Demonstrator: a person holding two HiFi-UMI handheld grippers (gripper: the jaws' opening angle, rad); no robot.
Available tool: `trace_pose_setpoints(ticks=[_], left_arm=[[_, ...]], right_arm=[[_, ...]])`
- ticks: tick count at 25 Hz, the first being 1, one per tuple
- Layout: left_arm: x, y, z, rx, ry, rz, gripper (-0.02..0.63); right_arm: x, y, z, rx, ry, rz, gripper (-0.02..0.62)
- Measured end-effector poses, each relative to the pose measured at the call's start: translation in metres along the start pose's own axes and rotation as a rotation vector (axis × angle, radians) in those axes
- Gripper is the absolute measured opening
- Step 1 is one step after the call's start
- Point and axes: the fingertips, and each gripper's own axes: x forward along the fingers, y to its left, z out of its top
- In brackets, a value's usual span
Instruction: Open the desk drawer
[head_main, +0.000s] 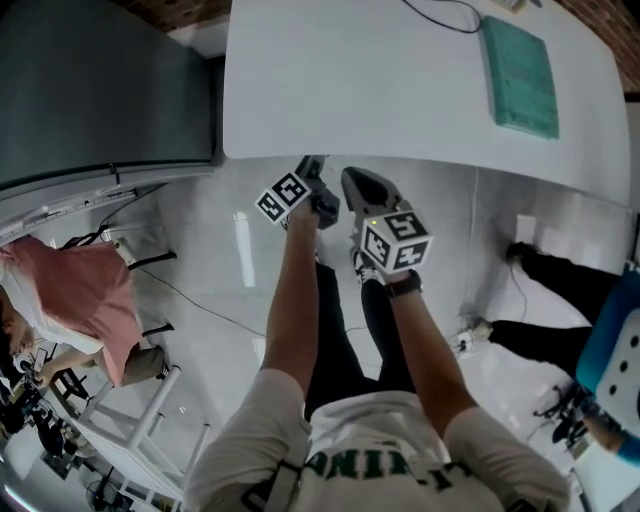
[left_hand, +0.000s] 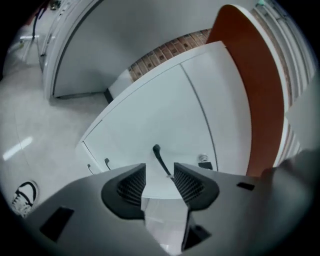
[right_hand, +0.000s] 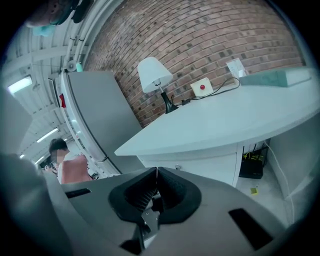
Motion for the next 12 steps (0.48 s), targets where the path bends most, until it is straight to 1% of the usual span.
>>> trace_pose_setpoints(ticks=[3,5,10,11,12], left_arm=[[0.016,0.006,0.002,-0.084,-0.026,-0.039,0.161],[0.025,0.005,0.006,-0.126,-0.052,-0.073,0.161],[0.031,0.001,0.01,-0.151,-0.11,-0.152,0.16],[0.031,-0.001,0.01,-0.158,-0.119,-0.17,0.153],[0.03,-0.003,0.01,-0.164,-0.129,-0.191,0.131]], right_arm=[[0.004,-0.004,-0.005,0.011,-0.004,0.007,0.005],[0.002,-0.009,-0.006,0.022,-0.009,-0.01,0.005],[-0.001,-0.019,-0.012,0.048,-0.018,-0.046,0.005],[-0.002,-0.021,-0.014,0.057,-0.016,-0.053,0.005],[-0.003,-0.024,-0.017,0.065,-0.014,-0.059,0.005]])
